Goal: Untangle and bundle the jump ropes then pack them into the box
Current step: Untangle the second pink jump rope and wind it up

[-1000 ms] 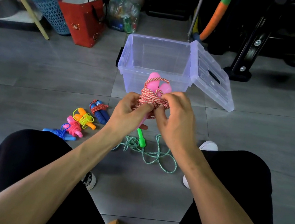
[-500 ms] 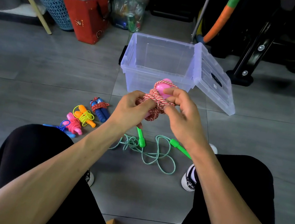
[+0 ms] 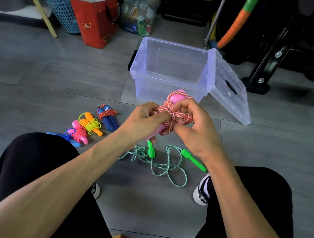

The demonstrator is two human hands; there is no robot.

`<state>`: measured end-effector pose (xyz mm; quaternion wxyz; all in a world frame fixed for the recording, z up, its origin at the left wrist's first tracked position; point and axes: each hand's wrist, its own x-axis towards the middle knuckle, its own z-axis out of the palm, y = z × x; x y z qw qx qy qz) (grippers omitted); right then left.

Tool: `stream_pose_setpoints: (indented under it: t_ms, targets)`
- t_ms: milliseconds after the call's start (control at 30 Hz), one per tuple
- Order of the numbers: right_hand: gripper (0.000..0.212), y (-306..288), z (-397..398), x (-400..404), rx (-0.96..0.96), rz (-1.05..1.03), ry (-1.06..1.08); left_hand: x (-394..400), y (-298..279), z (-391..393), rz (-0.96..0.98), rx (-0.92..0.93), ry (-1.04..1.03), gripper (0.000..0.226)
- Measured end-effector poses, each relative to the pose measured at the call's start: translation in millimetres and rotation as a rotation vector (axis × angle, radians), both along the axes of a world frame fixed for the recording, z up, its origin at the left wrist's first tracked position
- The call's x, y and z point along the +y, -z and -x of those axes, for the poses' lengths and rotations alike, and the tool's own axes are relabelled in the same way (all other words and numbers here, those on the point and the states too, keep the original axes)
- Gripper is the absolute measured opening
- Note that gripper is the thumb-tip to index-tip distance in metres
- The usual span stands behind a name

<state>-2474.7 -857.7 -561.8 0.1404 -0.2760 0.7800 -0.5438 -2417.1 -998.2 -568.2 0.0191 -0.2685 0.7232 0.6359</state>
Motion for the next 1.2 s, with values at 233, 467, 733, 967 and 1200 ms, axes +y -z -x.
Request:
stream_pose_setpoints:
  t_ms: [233, 467, 733, 967, 1200]
  targets:
    - [0.018, 13.5, 10.9, 7.9, 0.839, -0.104, 0.095, -4.1, -5.4, 0.8, -0.171, -0.026, 0.010, 0.016]
    - [0.024, 17.0, 11.0, 4.5, 0.710, -0.131, 0.209, -2.2, -7.7, 0.4, -0.196, -0.051, 0.006, 0.019]
    - [0.034, 10.2, 3.8, 2.1, 0.425, -0.072, 0.097, -6.6, -3.5, 3.6, -0.250, -0.049, -0.114, 0.030]
    - [0.019, 10.3, 1.6, -1.1, 0.553, -0.118, 0.054, -6.4, 5.1, 7.5, -0.262, 0.045, -0.296, 0.024]
    - [0.010, 11.0, -0.8, -2.9, 0.392, -0.024, 0.063, -23.4, 8.6, 11.4, -0.327, 0.078, -0.400, 0.021]
